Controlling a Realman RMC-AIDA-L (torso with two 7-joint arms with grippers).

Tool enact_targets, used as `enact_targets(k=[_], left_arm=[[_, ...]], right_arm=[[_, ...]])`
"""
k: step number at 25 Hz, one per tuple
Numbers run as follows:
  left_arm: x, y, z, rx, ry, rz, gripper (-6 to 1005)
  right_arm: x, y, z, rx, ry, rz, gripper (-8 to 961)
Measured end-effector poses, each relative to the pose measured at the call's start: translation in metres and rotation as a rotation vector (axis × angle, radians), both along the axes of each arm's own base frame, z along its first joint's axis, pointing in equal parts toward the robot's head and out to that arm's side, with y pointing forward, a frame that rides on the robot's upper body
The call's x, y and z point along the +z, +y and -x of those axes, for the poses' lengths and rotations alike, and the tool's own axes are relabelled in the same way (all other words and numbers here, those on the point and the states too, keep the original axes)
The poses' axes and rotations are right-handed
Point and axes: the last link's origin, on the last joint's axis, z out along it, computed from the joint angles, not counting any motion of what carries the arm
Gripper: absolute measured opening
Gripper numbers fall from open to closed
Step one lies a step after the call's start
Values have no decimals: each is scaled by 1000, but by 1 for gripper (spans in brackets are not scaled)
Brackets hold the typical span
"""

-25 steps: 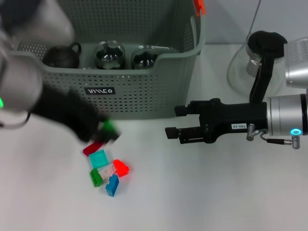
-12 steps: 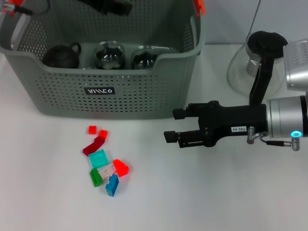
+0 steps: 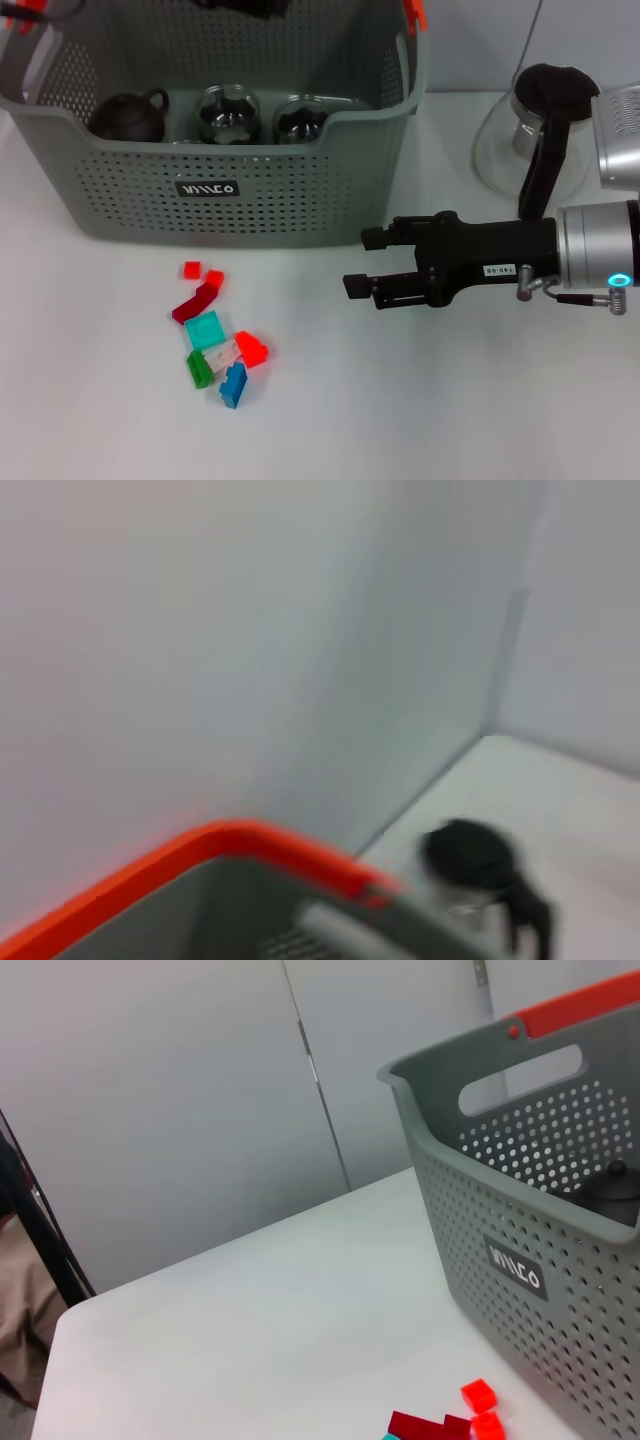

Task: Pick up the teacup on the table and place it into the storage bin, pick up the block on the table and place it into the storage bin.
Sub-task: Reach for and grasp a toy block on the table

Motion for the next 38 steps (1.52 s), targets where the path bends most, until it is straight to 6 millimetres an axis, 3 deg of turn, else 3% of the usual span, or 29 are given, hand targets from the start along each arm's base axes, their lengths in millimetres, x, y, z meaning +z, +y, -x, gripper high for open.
enact_targets(k=[2,5,7,13,17,24,38], left_arm=[[8,-27,-7,-84,-8,14,753],[2,-67,-5,-208,27,125,862],[-13,-90,8,-239,70,229,934],[-59,-123,44,-266,282,371,949],[-81,-125,62,-325,398,459,948],[-111,-113,79,-352,605,606,948],[-159,-106,59,-510,914,701,948]], right_arm=[[0,0,0,-1,0,-2,803],[0,1,0,-1,1,-3,802],[0,1,0,-2,1,-5,802],[2,2,-1,-12,4,-13,804],[2,2,-3,-22,5,-16,804],[-2,0,-4,-33,9,-12,803],[-4,-1,-7,-57,7,-13,802]])
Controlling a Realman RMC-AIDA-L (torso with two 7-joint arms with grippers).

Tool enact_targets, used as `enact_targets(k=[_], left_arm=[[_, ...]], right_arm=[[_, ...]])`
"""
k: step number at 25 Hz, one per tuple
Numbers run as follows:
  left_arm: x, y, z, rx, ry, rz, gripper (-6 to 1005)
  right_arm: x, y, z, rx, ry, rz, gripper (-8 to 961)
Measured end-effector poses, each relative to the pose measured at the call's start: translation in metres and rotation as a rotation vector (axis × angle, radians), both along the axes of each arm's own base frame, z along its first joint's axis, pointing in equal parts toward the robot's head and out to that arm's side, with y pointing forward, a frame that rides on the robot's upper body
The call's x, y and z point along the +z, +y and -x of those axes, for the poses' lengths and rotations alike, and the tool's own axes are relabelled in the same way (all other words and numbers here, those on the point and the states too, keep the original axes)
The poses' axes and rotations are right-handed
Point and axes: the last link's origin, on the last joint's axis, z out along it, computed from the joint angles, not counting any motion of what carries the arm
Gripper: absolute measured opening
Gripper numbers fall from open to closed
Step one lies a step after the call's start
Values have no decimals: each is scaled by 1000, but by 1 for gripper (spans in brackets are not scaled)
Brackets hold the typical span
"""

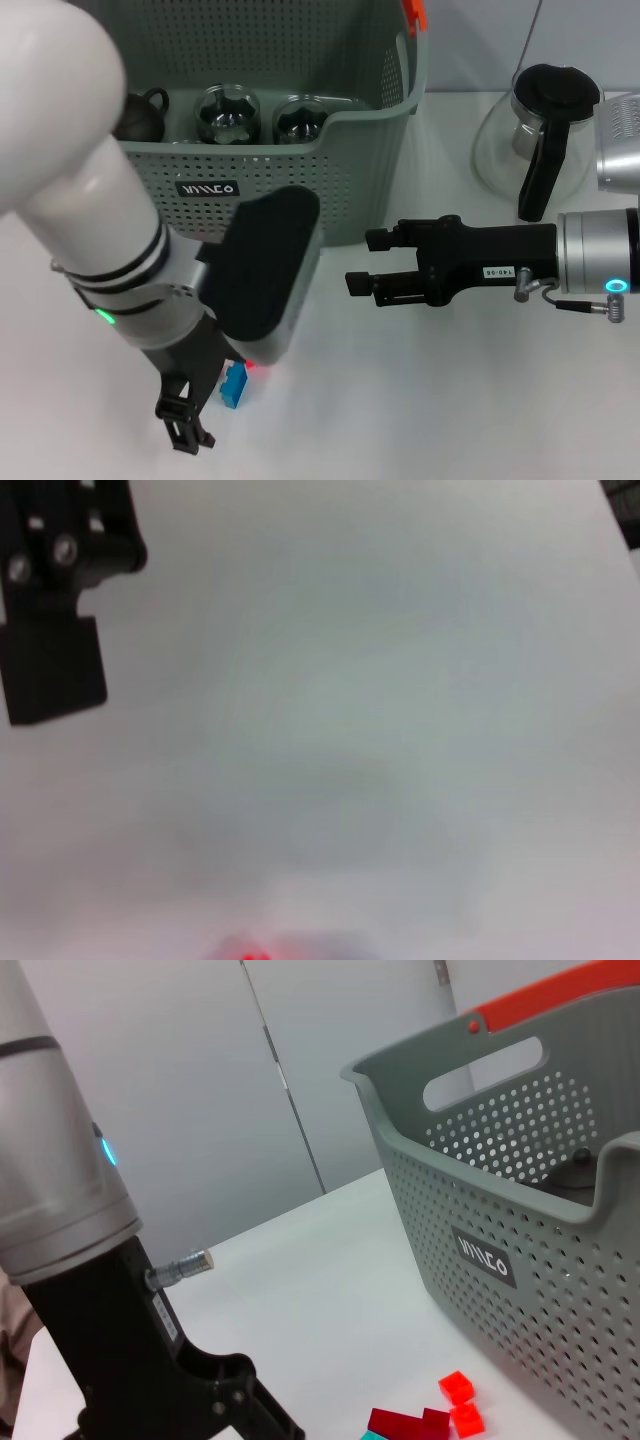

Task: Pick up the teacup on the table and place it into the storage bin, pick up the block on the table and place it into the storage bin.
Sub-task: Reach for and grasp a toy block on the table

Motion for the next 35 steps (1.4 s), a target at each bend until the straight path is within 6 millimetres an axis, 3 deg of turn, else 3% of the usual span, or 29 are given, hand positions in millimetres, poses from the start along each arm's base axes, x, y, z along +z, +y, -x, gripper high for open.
enact_targets(k=[20,35], left_arm=[[-27,8,2,-76,78,13,866],[-31,13,7,-76,98,6,818]], right_arm=[[-1,-2,-2,0,0,-3,804],[0,-2,-3,3,2,-10,802]])
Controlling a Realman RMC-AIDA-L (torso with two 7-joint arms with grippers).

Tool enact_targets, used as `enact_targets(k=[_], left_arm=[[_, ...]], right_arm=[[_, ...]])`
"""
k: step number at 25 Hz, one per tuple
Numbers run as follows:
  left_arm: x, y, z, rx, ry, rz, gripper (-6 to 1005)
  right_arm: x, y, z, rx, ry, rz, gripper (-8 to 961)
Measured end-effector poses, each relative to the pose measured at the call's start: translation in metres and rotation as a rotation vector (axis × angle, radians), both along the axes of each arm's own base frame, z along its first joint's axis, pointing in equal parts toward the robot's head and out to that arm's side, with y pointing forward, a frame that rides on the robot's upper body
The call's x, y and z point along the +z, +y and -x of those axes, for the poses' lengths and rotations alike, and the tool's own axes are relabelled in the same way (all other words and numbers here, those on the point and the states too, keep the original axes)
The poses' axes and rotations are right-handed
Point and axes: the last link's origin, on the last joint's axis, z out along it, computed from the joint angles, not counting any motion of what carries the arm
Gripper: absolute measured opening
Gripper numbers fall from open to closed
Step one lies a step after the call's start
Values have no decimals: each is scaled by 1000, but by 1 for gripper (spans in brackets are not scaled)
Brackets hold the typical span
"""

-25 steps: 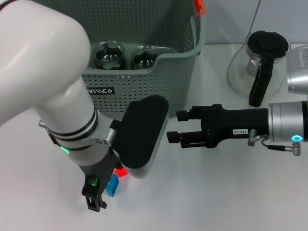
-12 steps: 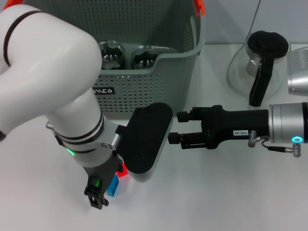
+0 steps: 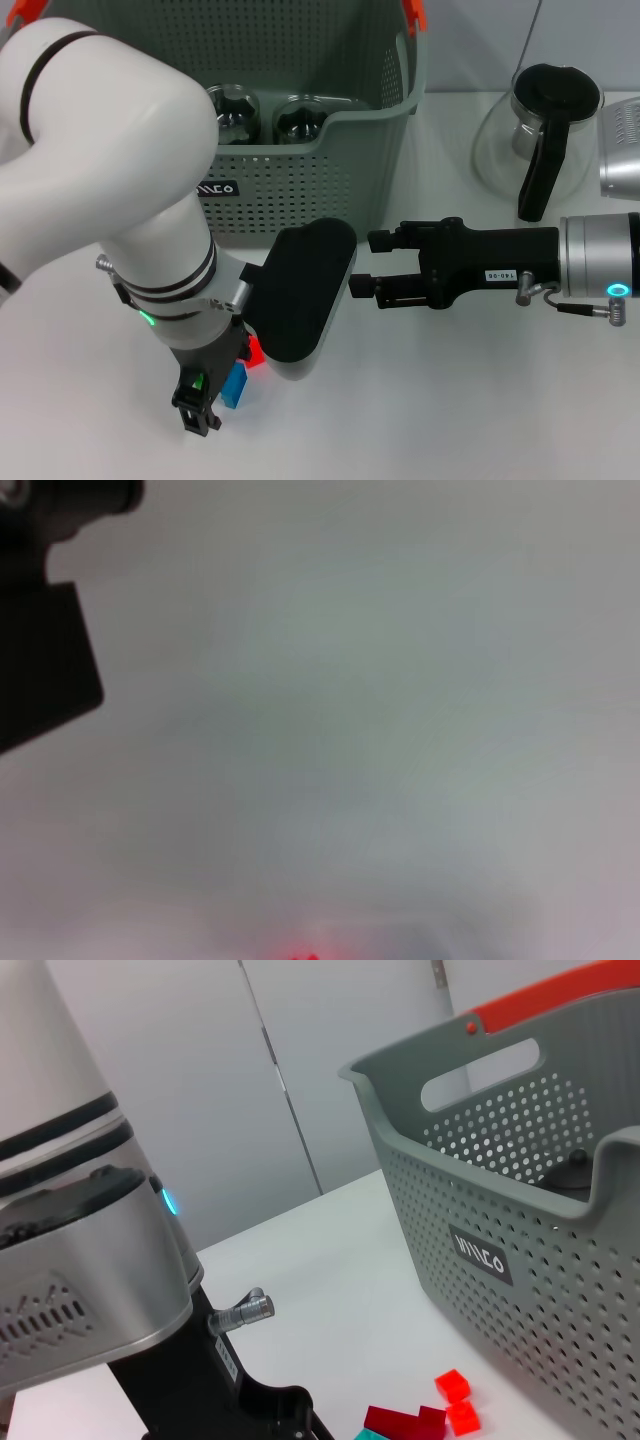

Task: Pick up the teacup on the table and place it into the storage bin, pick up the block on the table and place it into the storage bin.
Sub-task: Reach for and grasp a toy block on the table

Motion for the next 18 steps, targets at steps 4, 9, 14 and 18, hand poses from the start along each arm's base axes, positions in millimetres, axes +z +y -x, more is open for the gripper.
enact_targets(k=[4,9,14,18], left_arm=[[-1,0,1,3,-2,-3,816],[-2,0,3,12,-4,-9,814],[-2,-1,5,23,-1,-7,811],[-1,-1,6,31,1,-7,809]], right_arm=[[0,0,0,0,0,-1,803],[0,1,-1,-2,-3,-7,804],[1,1,-1,-2,-5,-9,803],[1,1,-1,-2,-5,-10,803]])
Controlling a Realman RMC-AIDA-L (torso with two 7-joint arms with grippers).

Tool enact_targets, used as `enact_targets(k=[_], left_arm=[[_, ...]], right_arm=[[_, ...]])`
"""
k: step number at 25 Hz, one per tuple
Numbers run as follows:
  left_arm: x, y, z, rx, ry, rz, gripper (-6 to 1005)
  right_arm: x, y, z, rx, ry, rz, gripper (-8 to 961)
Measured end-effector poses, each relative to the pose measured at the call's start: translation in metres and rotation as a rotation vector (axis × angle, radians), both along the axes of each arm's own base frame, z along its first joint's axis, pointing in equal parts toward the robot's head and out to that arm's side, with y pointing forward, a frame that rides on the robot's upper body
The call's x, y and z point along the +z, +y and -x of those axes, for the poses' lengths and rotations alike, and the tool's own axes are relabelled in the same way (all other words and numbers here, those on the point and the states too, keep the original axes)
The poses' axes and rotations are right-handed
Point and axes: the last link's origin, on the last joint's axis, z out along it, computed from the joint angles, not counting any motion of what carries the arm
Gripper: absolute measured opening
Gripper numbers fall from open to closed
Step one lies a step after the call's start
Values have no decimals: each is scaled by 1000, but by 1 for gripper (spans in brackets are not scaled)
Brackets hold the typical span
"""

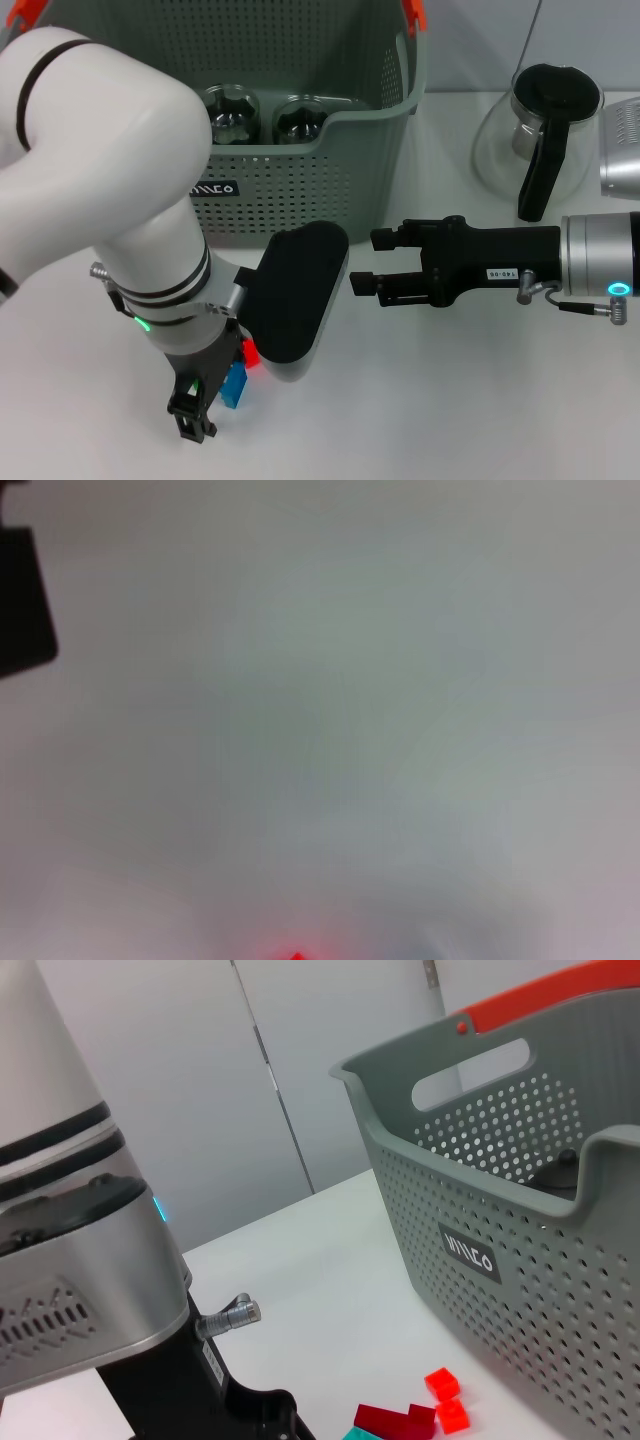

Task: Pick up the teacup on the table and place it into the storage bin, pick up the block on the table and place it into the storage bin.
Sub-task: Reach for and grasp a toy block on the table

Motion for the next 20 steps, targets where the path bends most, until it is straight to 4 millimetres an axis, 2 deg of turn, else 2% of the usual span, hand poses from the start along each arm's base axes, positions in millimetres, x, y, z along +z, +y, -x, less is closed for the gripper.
enact_targets(k=[20], left_arm=[[0,-2,-2,-2,-3,13,799]], right_arm=[[0,1,0,0,0,-3,802]])
